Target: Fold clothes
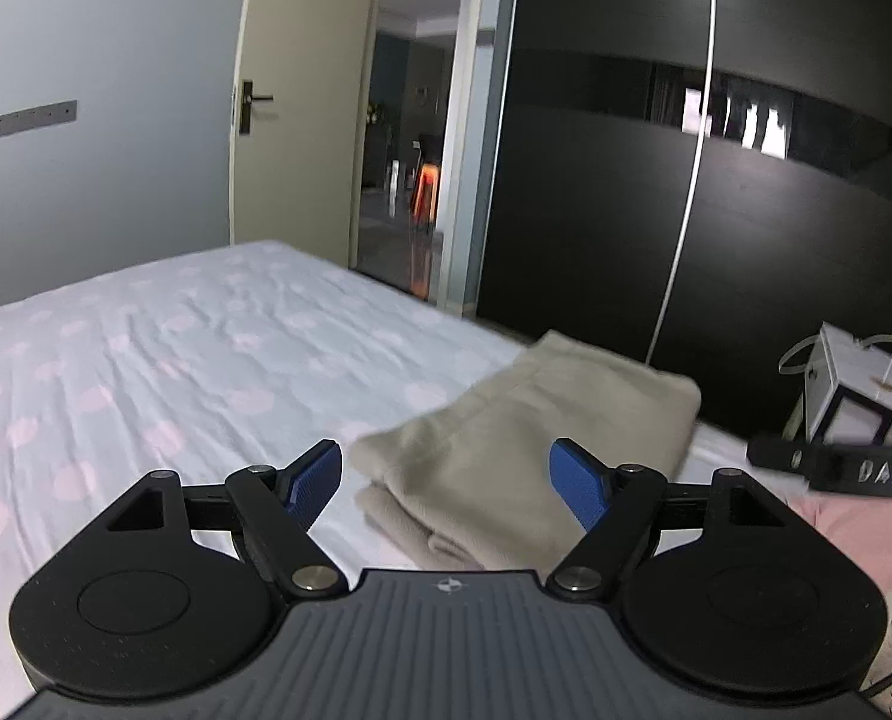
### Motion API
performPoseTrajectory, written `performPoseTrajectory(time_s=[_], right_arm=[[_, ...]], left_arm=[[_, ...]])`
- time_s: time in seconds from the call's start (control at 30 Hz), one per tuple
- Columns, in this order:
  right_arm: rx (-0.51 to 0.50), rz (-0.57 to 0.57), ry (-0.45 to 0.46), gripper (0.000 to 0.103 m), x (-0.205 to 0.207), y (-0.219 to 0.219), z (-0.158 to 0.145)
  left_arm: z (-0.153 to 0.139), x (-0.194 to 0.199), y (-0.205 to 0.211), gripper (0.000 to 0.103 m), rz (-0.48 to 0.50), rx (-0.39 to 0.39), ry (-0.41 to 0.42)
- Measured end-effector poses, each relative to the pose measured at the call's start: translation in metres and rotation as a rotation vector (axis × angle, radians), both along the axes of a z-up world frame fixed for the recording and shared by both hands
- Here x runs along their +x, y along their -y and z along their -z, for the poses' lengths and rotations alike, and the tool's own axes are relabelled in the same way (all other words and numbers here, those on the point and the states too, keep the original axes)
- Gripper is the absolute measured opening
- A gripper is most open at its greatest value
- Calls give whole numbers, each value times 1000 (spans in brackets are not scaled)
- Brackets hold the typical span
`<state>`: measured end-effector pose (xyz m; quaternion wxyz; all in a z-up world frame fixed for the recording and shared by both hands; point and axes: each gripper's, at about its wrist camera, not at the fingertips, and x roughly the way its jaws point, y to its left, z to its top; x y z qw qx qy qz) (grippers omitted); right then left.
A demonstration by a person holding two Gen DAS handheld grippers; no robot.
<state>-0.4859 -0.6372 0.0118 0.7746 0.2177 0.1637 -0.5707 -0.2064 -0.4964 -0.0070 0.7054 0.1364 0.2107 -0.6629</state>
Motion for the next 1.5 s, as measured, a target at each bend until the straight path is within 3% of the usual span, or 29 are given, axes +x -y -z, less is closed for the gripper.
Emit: performPoseTrajectory(time_s=[0.2, 0.5, 0.67, 0.87, 1.5], right_arm=[[-29, -37, -7, 99, -5, -26, -10], [31, -55, -13, 99, -1, -37, 12], [28, -80, -35, 99, 8, -44, 21], [25, -85, -38, 99, 10, -47, 23], [-18, -76, -35, 99, 12, -57, 19]], left_arm=[[4, -18, -14, 76, 2, 44, 10], [14, -41, -28, 77, -12, 51, 13], [17, -40, -31, 77, -45, 43, 39], [20, -30, -33, 77, -50, 38, -18], [20, -26, -33, 76, -69, 44, -37]])
